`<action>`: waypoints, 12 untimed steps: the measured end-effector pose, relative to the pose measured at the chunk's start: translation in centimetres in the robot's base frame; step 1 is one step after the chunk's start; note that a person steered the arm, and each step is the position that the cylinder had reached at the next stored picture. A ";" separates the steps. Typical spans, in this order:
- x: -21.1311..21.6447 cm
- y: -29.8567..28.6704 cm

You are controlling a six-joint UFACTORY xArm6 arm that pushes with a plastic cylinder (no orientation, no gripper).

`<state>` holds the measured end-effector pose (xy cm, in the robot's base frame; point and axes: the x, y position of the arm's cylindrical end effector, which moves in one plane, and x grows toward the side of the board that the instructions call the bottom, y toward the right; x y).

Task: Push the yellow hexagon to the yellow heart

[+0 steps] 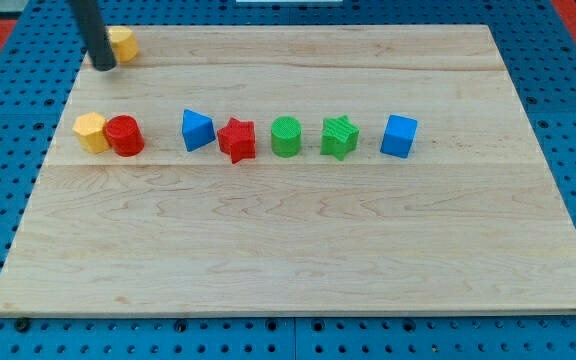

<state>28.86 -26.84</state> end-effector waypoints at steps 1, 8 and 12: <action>2.0 -3.6; 9.2 3.3; 3.2 7.1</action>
<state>32.03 -19.70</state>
